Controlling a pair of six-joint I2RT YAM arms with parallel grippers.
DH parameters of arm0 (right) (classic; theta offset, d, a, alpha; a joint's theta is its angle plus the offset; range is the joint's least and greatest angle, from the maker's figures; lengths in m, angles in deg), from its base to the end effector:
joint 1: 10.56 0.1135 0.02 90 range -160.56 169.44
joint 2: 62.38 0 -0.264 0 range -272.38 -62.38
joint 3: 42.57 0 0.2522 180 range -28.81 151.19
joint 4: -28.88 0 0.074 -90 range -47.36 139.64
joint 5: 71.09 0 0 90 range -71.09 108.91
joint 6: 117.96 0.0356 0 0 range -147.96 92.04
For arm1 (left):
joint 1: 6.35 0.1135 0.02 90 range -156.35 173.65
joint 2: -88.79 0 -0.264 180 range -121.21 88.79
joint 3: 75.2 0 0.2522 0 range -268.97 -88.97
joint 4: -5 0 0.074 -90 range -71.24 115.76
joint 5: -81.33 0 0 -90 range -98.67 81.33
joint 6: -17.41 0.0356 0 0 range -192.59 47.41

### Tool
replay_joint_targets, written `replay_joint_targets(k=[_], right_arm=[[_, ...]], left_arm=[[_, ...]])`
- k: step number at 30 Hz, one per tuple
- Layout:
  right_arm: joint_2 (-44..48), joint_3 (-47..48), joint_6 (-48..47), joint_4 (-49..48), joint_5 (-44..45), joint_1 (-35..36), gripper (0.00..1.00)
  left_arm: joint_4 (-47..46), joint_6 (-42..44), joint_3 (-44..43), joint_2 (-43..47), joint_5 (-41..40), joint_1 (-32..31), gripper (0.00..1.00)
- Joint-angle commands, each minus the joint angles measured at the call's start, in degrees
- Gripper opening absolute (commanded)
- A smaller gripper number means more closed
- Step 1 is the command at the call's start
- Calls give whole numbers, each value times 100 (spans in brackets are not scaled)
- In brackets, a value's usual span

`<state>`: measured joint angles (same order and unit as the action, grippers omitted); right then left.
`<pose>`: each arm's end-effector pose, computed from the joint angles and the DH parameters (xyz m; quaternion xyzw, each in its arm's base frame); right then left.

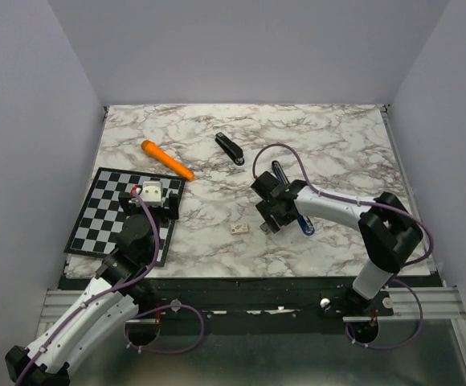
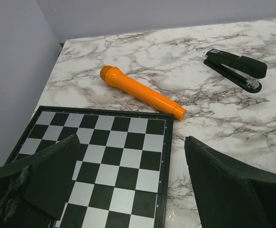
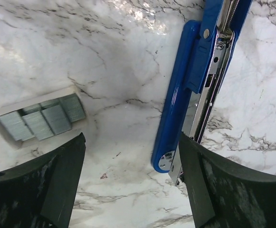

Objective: Load the staples into the stapler

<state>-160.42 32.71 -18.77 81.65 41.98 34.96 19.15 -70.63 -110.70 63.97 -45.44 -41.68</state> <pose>0.2315 0.2158 0.1740 -0.2791 0.9314 -0.1195 0.2008 0.1188 -0.0581 0.2649 0.0161 0.7239 0.0333 0.6889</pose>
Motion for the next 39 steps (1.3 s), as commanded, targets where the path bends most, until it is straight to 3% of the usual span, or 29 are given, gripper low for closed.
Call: replay_joint_targets(k=[1, 6, 10, 16, 22, 30, 39], right_arm=[[566, 194, -102, -217, -478, 10, 87], [1023, 256, 126, -332, -769, 1, 88], [1243, 229, 162, -648, -1085, -78, 91], [612, 974, 66, -1157, -1463, -473, 93], [-732, 2205, -84, -1474, -1709, -842, 92], [-2367, 4155, -408, -1510, -1955, -1141, 83], [-3643, 5387, -664, -1308, -2254, -1185, 72]], left_arm=[[-3, -134, -50, -75, 301, 18, 99], [-12, -791, -374, -856, 925, 18, 99], [329, -1574, -1085, -1797, 953, 18, 99], [1120, -2304, -1693, -2598, 1155, 35, 99], [1911, -2647, -1790, -2344, 1243, 35, 99], [2677, -3087, -1843, -1711, 1392, 35, 99], [3249, -3307, -2001, -1394, 1401, 35, 99]])
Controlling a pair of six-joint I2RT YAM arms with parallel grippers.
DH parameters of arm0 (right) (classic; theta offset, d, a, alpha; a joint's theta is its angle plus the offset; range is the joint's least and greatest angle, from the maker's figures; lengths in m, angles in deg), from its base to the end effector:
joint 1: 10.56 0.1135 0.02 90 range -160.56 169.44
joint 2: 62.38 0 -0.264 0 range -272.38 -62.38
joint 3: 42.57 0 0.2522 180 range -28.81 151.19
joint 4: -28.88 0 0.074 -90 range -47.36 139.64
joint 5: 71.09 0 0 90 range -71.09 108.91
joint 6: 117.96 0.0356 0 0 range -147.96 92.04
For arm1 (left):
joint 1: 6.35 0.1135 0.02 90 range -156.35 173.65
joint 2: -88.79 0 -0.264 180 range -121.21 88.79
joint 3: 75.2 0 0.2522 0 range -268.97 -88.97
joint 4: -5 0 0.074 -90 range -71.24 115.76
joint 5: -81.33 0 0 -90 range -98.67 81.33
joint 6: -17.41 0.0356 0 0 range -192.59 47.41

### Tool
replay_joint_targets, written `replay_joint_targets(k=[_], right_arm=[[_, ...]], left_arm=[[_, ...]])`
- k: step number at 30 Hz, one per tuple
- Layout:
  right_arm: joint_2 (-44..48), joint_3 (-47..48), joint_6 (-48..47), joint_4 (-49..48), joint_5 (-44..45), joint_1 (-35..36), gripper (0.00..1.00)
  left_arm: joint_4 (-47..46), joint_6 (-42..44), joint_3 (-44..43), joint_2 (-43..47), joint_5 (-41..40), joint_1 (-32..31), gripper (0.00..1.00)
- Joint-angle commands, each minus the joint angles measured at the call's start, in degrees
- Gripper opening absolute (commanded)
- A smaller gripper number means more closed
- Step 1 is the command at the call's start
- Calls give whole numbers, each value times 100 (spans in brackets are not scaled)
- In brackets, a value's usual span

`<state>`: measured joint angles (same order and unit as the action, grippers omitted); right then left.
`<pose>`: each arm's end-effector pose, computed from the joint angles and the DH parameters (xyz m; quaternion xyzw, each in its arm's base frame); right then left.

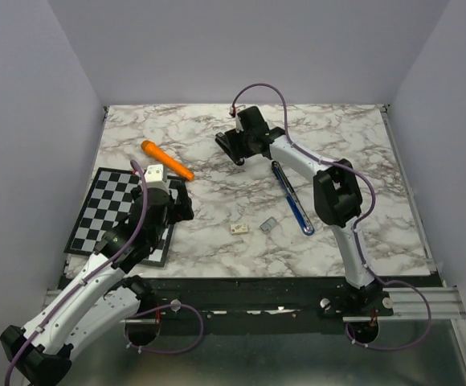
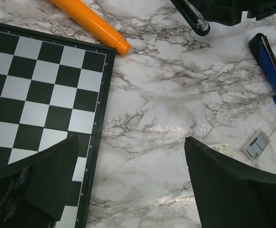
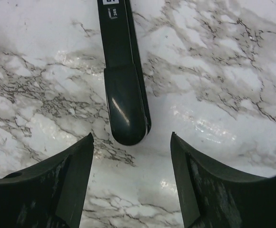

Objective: Load the staples into the stapler

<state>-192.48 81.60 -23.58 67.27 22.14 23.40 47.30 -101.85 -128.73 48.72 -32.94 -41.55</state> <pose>0.4318 0.2884 0.2128 -0.2246 0.8935 0.1029 0.3750 0.1363 -0.0783 0.2908 -0.0632 0.8461 -0.1122 0.5173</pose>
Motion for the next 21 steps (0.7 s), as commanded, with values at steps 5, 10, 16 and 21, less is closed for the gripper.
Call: replay_joint_targets(k=[5, 10, 16, 21], right_arm=[[-963, 1400, -262, 471, -287, -64, 64], [-1079, 1520, -315, 597, -551, -64, 35], [-88, -304, -603, 176, -999, -56, 15], [1264, -1925, -1097, -133, -1385, 102, 15]], left_arm=[[583, -230, -286, 202, 159, 22, 99], [627, -195, -312, 272, 195, 22, 99], [241, 269, -137, 369, 563, 22, 99], [-471, 920, -5, 290, 1257, 22, 99]])
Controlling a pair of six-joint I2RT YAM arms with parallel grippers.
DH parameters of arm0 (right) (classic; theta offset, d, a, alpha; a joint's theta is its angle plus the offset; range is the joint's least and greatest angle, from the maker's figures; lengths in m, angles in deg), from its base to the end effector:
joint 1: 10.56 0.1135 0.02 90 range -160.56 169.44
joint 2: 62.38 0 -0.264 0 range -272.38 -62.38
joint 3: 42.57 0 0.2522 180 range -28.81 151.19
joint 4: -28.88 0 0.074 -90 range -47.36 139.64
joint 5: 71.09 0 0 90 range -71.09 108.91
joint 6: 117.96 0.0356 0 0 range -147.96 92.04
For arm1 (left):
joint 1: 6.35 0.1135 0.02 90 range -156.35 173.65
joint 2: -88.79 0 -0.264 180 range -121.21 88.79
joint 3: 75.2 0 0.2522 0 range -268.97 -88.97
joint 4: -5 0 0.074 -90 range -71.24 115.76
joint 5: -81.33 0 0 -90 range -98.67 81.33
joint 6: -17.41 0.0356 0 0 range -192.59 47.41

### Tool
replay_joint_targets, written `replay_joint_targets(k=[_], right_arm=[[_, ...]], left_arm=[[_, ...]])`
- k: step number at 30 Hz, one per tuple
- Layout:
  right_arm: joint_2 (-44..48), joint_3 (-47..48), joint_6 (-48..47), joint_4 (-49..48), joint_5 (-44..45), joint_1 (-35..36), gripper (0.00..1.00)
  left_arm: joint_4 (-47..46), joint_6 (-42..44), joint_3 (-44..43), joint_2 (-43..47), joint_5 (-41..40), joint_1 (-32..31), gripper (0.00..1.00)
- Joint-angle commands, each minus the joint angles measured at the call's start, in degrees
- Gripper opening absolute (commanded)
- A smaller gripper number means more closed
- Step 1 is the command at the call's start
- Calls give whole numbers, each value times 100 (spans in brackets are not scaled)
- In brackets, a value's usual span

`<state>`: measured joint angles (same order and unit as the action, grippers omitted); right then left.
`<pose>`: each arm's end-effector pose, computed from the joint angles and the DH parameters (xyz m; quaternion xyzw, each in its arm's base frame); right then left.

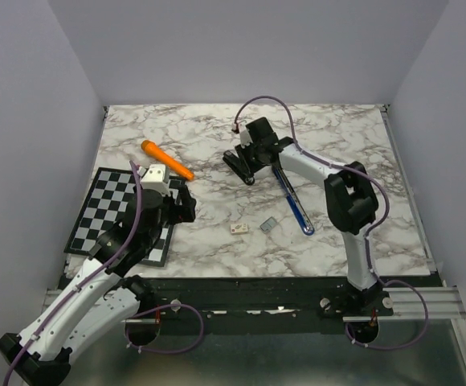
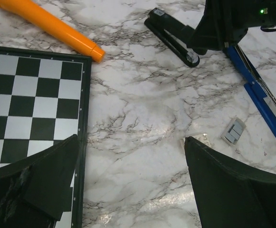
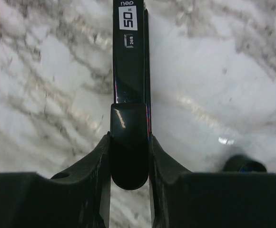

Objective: Load the staples into the stapler

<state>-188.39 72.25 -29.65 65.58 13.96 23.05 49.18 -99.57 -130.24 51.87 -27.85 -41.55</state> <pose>0.4114 0.2771 0.1969 -0.2975 0.8838 0.1374 0.3340 0.1255 -0.0742 0.3032 -0.0280 0.8406 -0.1486 0.5201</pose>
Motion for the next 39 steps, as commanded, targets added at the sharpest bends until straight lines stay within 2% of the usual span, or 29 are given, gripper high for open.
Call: replay_joint_targets(k=[1, 5, 8, 11, 14, 15, 18, 21, 27, 34, 37, 38, 39], right_arm=[[1007, -1252, -664, 18, -621, 164, 15], [1632, -2359, -1095, 9, -867, 348, 15], [1861, -2687, -1421, 52, -999, 445, 17], [2054, -2933, -1518, 62, -894, 463, 23], [2404, -3135, -1343, -113, -753, 463, 46], [2511, -3179, -1273, -158, -649, 463, 57], [3038, -3372, -860, -351, -403, 436, 73], [3599, -3654, -438, -500, -157, 349, 82], [4830, -4618, 414, -826, 494, 278, 92], [6799, -6007, 1477, -1300, 1495, 278, 93], [7616, -6552, 1619, -1546, 1559, 278, 95], [7888, -6668, 1637, -1616, 1593, 278, 100], [8039, -6756, 1655, -1626, 1611, 278, 100]], left_arm=[[-755, 834, 164, -60, 1036, 22, 99], [-1256, 1519, 243, -271, 1828, 22, 99], [-1598, 2108, 374, -455, 2661, 22, 99], [-1897, 2618, 497, -666, 3400, 22, 99], [-2091, 3321, 559, -938, 3842, 22, 99], [-2144, 3453, 551, -1113, 3947, 22, 99], [-2233, 3928, 437, -1543, 4071, 22, 99], [-2294, 4464, 270, -2018, 4185, 22, 99], [-2330, 5631, -213, -3168, 4625, 22, 99], [-2013, 6196, -1232, -4603, 4739, 22, 99], [-1873, 6380, -1654, -5130, 4862, 22, 99], [-1725, 6537, -1890, -5271, 4906, 22, 99], [-1619, 6591, -2023, -5551, 4958, 22, 99]])
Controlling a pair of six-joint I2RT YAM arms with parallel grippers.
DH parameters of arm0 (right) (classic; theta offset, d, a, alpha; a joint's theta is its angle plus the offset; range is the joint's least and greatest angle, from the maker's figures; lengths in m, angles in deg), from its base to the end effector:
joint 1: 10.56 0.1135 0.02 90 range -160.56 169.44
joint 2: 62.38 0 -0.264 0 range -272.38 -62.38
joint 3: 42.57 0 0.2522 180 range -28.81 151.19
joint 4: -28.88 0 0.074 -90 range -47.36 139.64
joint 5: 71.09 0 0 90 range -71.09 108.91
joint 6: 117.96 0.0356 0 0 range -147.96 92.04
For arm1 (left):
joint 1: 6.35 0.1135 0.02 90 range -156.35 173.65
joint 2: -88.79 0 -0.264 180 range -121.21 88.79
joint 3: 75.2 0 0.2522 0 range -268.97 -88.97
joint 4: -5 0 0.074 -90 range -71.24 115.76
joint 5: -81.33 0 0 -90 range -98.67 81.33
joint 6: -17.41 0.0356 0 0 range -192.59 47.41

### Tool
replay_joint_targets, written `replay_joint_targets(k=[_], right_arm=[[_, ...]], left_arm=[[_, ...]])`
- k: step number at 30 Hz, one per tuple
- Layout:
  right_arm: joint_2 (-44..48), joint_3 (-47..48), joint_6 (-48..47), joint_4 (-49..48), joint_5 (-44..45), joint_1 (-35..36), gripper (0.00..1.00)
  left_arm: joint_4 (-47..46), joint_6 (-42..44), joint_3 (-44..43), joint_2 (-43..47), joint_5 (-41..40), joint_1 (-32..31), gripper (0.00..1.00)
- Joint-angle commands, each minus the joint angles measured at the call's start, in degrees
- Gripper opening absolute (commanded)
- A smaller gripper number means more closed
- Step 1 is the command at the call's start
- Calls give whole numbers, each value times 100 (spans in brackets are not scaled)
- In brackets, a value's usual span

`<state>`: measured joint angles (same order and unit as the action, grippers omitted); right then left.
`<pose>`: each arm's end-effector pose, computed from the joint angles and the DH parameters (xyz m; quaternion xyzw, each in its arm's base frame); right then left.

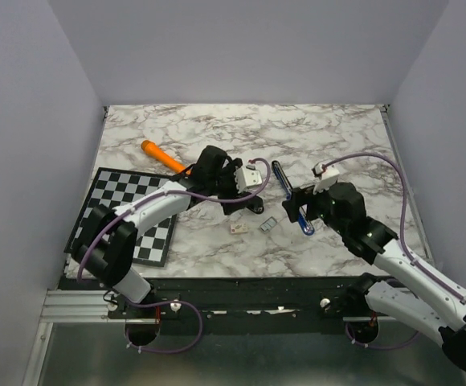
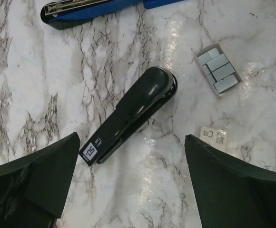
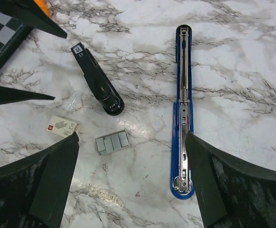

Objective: Load the staples into the stapler

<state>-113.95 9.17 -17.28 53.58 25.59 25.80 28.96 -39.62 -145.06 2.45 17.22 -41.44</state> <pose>0.1696 0.1197 0.2757 -0.1559 0.8258 0.1705 0.5145 0.2576 -0.1999 0.2366 0.5730 0.6808 -0.2109 0.4047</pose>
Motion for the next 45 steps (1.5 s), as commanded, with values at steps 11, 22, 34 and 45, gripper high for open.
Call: replay_joint_targets(k=[11, 22, 34, 45], right_arm=[[1185, -713, 471, -118, 668, 3, 100], [763, -581, 330, -101, 792, 3, 100], [324, -239, 759, -180, 343, 3, 100], [-327, 578, 1595, 93, -43, 3, 99]], left_arm=[[1687, 1150, -2036, -2167, 541, -173, 93], [1775, 1150, -2705, -2835, 347, -182, 58], [1346, 694, -2618, -2318, 329, 107, 0], [-509, -1747, -1449, -675, 241, 240, 0]])
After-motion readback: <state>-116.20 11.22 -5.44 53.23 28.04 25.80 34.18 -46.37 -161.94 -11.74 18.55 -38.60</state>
